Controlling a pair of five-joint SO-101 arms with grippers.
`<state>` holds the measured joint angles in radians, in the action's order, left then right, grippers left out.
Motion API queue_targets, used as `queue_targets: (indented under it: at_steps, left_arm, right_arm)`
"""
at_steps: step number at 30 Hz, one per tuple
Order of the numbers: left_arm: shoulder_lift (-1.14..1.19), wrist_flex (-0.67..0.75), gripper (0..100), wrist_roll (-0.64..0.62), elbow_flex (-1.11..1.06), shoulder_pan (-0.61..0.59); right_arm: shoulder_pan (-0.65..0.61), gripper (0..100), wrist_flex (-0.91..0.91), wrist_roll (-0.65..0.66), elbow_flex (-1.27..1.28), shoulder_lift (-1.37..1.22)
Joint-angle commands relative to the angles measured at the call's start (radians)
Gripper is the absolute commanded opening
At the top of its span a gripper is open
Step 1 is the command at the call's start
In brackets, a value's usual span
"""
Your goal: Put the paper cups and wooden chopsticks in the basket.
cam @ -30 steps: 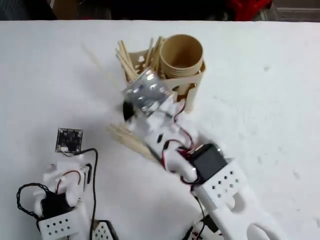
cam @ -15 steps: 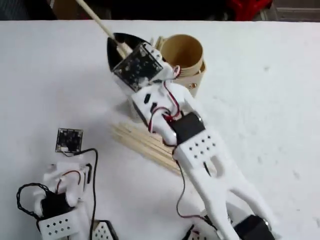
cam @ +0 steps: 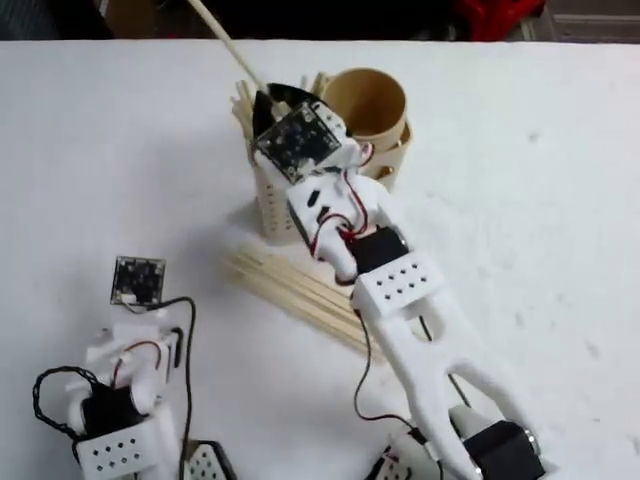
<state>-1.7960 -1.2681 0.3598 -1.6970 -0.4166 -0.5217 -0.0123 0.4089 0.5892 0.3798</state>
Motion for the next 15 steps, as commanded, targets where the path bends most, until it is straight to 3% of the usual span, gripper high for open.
queue_targets:
  at_steps: [1,6,10,15]
  left_arm:
    - [-0.004,-0.002,22,0.005,0.003,-0.004]
    - [-0.004,-0.002,22,0.005,0.003,-0.004]
    - [-0.004,-0.002,22,0.005,0.003,-0.004]
    - [-0.004,-0.002,22,0.005,0.003,-0.004]
  right_arm:
    - [0.015,7.0,-0.015,-0.078,-0.012,0.015]
    - [0.01,21.6,0.147,-0.1,-0.011,0.091]
    - [0.008,15.6,0.363,-0.104,-0.005,0.208]
    - [0.007,9.7,0.8,-0.098,-0.005,0.403]
